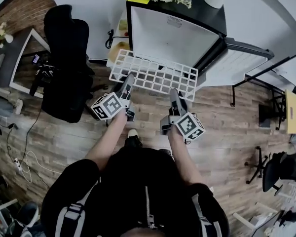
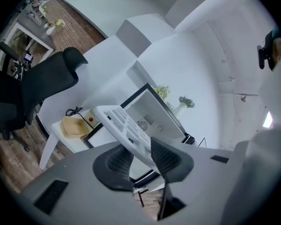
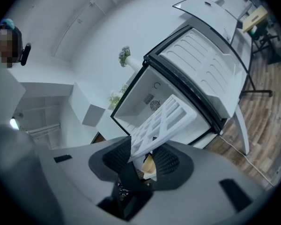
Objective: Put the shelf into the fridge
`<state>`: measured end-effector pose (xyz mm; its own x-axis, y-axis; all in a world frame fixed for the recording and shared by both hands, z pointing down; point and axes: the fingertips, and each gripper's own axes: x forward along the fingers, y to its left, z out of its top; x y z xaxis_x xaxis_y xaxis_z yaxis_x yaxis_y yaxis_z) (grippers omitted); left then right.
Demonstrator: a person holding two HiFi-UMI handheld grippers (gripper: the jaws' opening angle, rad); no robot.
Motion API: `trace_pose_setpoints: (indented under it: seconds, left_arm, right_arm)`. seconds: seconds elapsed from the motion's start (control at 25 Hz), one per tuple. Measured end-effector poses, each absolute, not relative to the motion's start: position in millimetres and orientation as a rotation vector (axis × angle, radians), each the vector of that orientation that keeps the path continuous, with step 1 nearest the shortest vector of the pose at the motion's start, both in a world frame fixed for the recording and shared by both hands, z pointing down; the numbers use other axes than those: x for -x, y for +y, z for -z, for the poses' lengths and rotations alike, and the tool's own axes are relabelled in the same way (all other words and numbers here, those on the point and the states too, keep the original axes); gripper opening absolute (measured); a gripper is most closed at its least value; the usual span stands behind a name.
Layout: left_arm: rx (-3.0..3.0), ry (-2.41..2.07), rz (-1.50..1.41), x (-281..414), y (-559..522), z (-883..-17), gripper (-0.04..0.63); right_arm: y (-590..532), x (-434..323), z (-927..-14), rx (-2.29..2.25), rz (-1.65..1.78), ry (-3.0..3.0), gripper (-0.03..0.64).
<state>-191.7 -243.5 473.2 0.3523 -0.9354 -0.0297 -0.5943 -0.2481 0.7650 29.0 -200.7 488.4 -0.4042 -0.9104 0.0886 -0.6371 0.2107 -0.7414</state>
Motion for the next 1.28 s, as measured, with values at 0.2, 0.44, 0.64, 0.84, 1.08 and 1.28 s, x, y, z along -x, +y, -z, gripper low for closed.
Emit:
trace_pose_setpoints:
  seconds: [0.2,0.44,0.64,0.84,1.08,1.28]
  left_arm:
    - [-1.965,-1.281,0.622,193,-271,-475,0.13]
    - [-1.964,-1.24,0.616,189,-293,-477,0.13]
    - [-1.978,-1.25,0.608,188,-317,-479,0.13]
    - [-1.986,-1.237,0.608,179,-338,-476,0.13]
    - [-2.001,-1.227,0.578,171,-356,-478,0.13]
    - [-1.999,-1.215,0.565,168,-363,-480,0.13]
  right_arm:
    - [-217,-28,-481,1.507,0.973,2.082,0.15]
    - [-236,-27,-483,1.519,0.966,2.08,0.15]
    - [-257,-32,-490,1.524,0.968,2.081,0.15]
    - [-276,-39,-483,1.531,0.941,2.072,0.149]
    - [-291,-46,-484,1.529,0.942,2.062,0.149]
    - [-297,-48,-489,1.534,0.951,2.059,0.149]
